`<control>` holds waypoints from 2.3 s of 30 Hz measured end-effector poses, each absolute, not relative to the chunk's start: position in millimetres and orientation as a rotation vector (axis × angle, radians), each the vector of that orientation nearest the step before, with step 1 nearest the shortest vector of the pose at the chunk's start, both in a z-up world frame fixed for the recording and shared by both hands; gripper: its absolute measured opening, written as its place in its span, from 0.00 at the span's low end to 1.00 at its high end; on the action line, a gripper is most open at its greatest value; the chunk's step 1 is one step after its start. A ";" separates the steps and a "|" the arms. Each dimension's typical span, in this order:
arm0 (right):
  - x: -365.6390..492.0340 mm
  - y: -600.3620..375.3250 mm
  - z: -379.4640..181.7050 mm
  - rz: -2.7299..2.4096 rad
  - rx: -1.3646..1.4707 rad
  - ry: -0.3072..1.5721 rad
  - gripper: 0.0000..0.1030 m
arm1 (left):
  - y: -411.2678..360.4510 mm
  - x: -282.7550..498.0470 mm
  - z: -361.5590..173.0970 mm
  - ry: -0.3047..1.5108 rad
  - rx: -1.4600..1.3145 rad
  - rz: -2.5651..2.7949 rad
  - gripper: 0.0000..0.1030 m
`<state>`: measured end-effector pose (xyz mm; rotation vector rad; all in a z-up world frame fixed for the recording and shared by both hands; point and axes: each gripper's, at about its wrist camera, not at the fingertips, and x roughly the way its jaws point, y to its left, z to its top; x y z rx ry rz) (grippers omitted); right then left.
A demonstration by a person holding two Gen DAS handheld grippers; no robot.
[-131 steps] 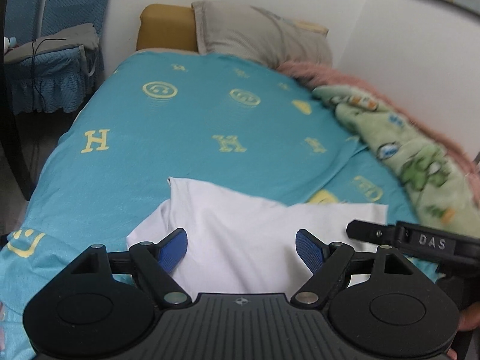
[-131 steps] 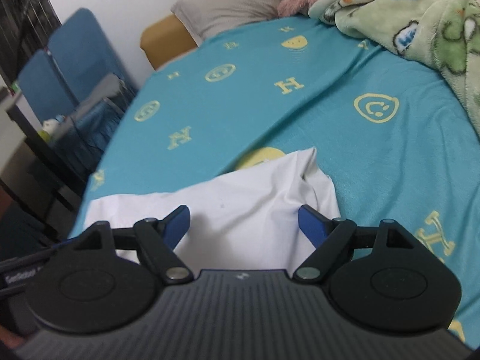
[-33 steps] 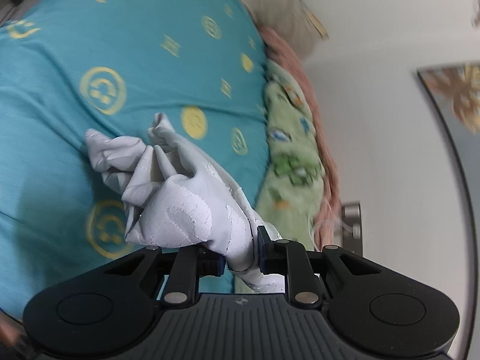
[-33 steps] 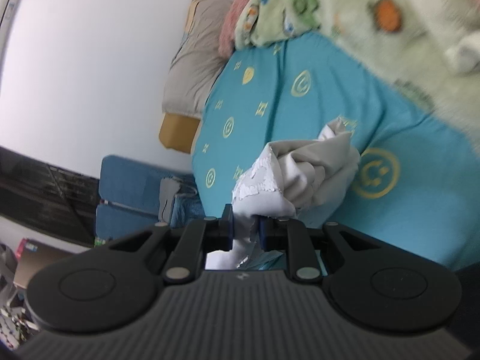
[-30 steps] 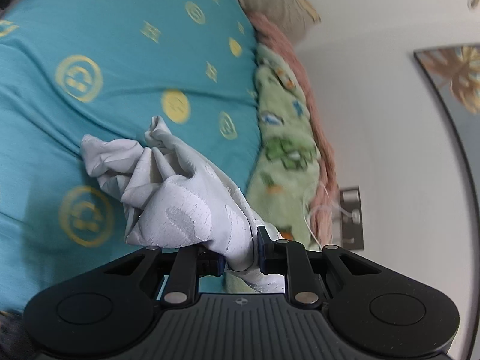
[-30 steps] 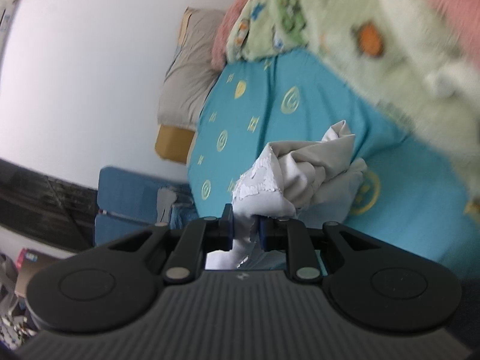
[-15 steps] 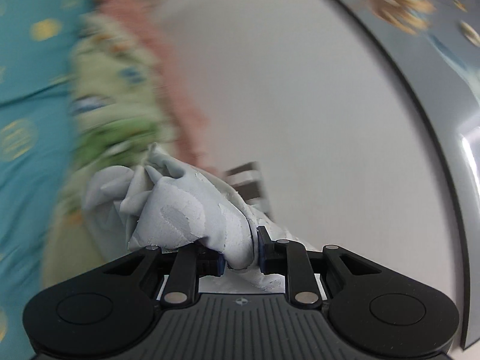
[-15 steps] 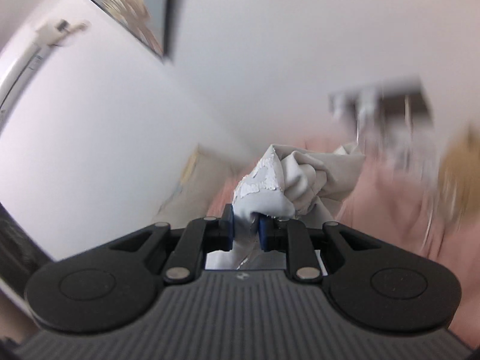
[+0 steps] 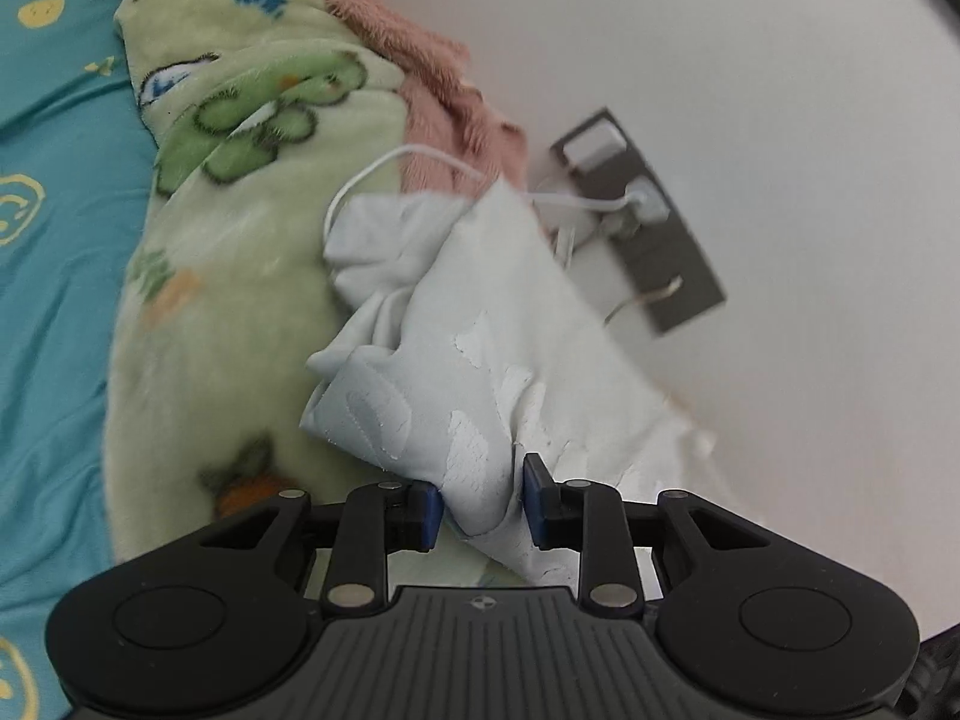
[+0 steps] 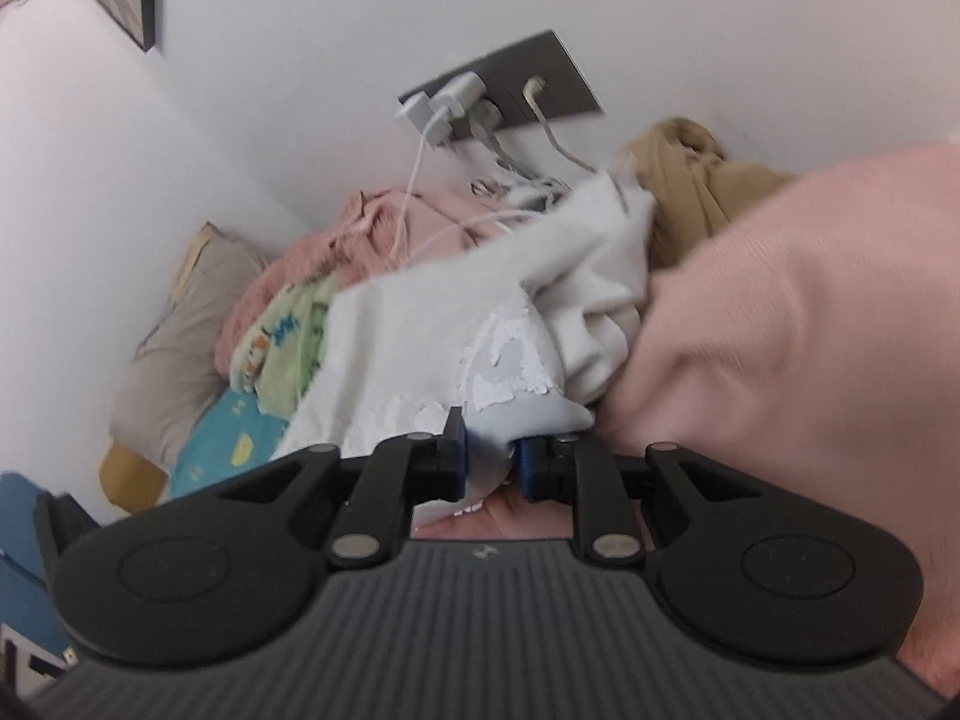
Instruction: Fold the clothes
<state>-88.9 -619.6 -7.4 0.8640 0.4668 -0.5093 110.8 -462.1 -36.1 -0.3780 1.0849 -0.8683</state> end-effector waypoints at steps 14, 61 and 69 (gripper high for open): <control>-139.4 -577.0 55.6 -0.516 0.674 0.421 0.87 | -418.5 33.7 65.0 0.724 -0.028 -0.823 0.95; -230.4 -368.7 91.6 -0.472 0.189 0.168 0.87 | -225.7 -168.8 115.5 0.209 0.045 -0.738 1.00; -223.1 -354.2 89.6 -0.481 0.175 0.185 0.87 | -214.4 -167.8 115.0 0.209 0.056 -0.723 1.00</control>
